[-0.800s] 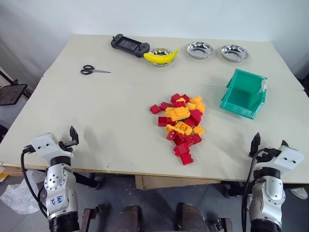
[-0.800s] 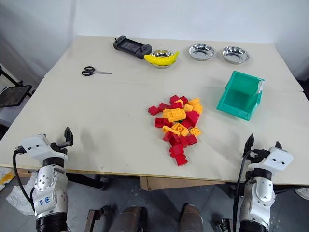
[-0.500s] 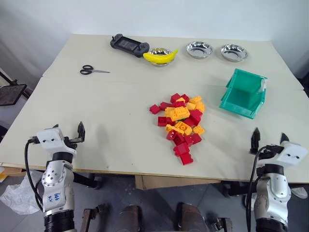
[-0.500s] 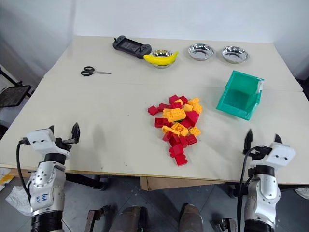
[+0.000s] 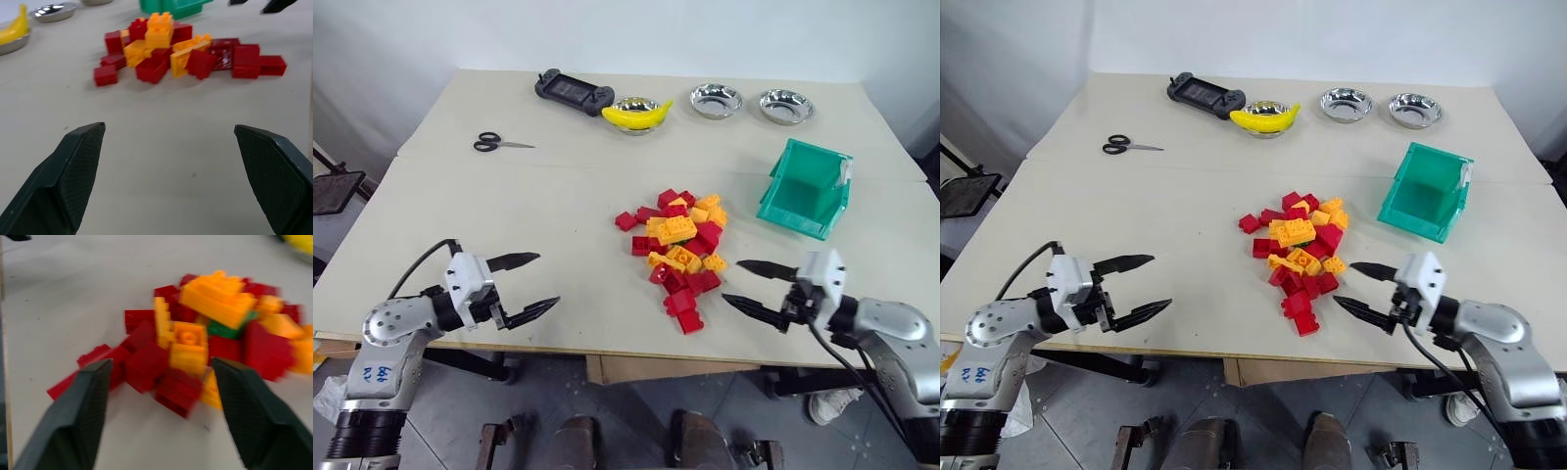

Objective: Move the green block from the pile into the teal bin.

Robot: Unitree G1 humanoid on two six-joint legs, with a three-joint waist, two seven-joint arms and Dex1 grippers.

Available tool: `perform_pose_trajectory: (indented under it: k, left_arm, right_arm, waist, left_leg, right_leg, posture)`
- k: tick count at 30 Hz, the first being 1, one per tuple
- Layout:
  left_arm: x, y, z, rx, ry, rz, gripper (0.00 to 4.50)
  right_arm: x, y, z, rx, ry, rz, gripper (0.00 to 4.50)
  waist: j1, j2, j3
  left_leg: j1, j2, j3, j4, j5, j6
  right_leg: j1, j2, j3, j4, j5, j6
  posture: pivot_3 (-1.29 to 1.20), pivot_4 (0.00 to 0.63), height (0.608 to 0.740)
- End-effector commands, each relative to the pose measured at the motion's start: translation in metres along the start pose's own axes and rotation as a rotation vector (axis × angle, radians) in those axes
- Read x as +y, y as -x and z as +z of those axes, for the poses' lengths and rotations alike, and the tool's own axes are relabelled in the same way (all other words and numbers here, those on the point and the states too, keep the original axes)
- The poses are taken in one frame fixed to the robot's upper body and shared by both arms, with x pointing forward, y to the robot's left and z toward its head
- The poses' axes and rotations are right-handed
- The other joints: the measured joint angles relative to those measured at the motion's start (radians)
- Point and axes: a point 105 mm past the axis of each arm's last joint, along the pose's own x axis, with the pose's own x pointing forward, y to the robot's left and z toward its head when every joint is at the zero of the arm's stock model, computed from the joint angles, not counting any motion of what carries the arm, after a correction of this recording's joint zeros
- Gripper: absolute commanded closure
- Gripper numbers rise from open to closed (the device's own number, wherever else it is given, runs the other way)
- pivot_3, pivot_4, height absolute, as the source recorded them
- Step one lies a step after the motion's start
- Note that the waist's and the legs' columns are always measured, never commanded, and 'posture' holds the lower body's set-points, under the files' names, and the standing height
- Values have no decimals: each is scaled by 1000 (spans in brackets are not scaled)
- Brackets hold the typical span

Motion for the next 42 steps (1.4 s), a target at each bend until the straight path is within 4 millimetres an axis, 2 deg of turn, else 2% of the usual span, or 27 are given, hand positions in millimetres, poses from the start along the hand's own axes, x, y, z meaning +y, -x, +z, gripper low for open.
perform_pose_trajectory:
  k: [1, 3, 7, 9, 12, 15, 18, 24, 28, 30, 33, 35, 38, 42]
  left_arm:
    - [-4, -6, 5, -34, 10, -26, 0]
    - [-6, -7, 4, -37, 23, -24, 0]
    - [-6, -8, 4, -48, 37, 10, 0]
    - [-6, -9, 4, -50, 39, 17, 0]
    - [-6, -8, 5, -50, 41, 31, 0]
    - [-6, -8, 4, -47, 41, 39, 0]
    - [-3, -10, 5, -55, 35, 55, 0]
    - [-2, -19, 4, -68, 36, 54, 0]
    - [-1, -21, 4, -70, 38, 52, 0]
    - [-2, -22, 3, -71, 42, 49, 0]
    - [-4, -22, 2, -64, 47, 36, 0]
    - [-3, -21, 2, -63, 48, 42, 0]
    - [-2, -18, 1, -61, 52, 57, 0]
    - [-4, -18, -1, -58, 57, 55, 0]
  right_arm:
    - [13, -33, 5, 1, 6, 83, 2466]
    - [14, -52, 7, -12, 1, 84, 3085]
    - [0, -104, 21, -61, -18, -39, 4467]
    - [-4, -116, 24, -62, -27, -67, 4467]
    - [-31, -130, 25, -38, -49, -197, 4467]
    - [-59, -129, 22, -40, -65, -337, 4467]
    - [-93, -115, 19, -42, -72, -517, 4467]
    - [-130, -91, 14, -26, -62, -697, 4467]
    - [-126, -94, 10, -8, -59, -654, 4467]
    - [-116, -100, 11, -2, -55, -583, 4467]
    - [-76, -112, 10, 35, -44, -318, 4467]
    - [-56, -105, 5, 84, -34, -208, 4467]
    - [-39, -88, 3, 124, -49, -132, 4467]
    - [-32, -66, 8, 123, -52, -116, 4467]
  waist:
    - [3, 0, 0]
    - [6, -1, 0]
    - [5, -1, 0]
    - [3, -1, 0]
    - [5, -1, 0]
    - [4, -1, 0]
    - [3, 0, 0]
    - [-11, 0, 0]
    - [-26, 0, 0]
    - [-30, 0, 0]
    - [-30, 0, 0]
    - [-26, 0, 0]
    - [-17, 0, 0]
    - [-10, 0, 0]
  left_leg:
    - [0, 0, 0, 0, 0, 0]
    - [0, 0, 0, 0, 0, -1]
    - [-2, 0, 0, 3, -1, -1]
    - [-2, 1, 0, 4, -1, -1]
    - [-2, 3, -1, 5, -3, -2]
    - [-2, 5, 0, 5, -3, -3]
    - [-2, 6, 0, 5, -3, -3]
    - [-2, 7, 2, 5, -3, -3]
    - [-2, 8, 3, 4, -3, -3]
    - [-1, 8, 4, 3, -4, -4]
    - [-1, 9, 6, 3, -4, -4]
    - [-1, 9, 6, 3, -4, -4]
    - [-1, 9, 6, 4, -5, -3]
    - [-2, 9, 7, 6, -6, -3]
  right_leg:
    - [0, 0, 0, 0, 0, 0]
    - [0, 0, 0, 0, 0, 0]
    - [0, 0, 0, 0, 0, 0]
    - [-1, 1, 0, 1, 0, 0]
    - [-1, 3, 0, 1, 0, -1]
    - [-1, 5, 1, 1, 0, -1]
    - [-1, 7, 1, 1, 0, -2]
    - [-3, 8, 3, 1, 0, -2]
    - [-3, 8, 3, 1, 0, -2]
    - [-4, 9, 5, 1, 0, -2]
    - [-5, 9, 6, 1, 0, -3]
    - [-5, 9, 7, 1, 0, -3]
    - [-5, 9, 8, 1, 0, -3]
    - [-5, 9, 8, 1, 0, -3]
  posture:
    - [0, 150, 740]
    - [0, 150, 740]
    - [0, 150, 740]
    - [0, 150, 740]
    - [0, 150, 740]
    - [0, 150, 740]
    - [0, 150, 740]
    - [0, 150, 740]
    - [0, 150, 740]
    - [0, 150, 740]
    - [0, 150, 740]
    - [0, 150, 740]
    - [0, 150, 740]
    - [0, 150, 740]
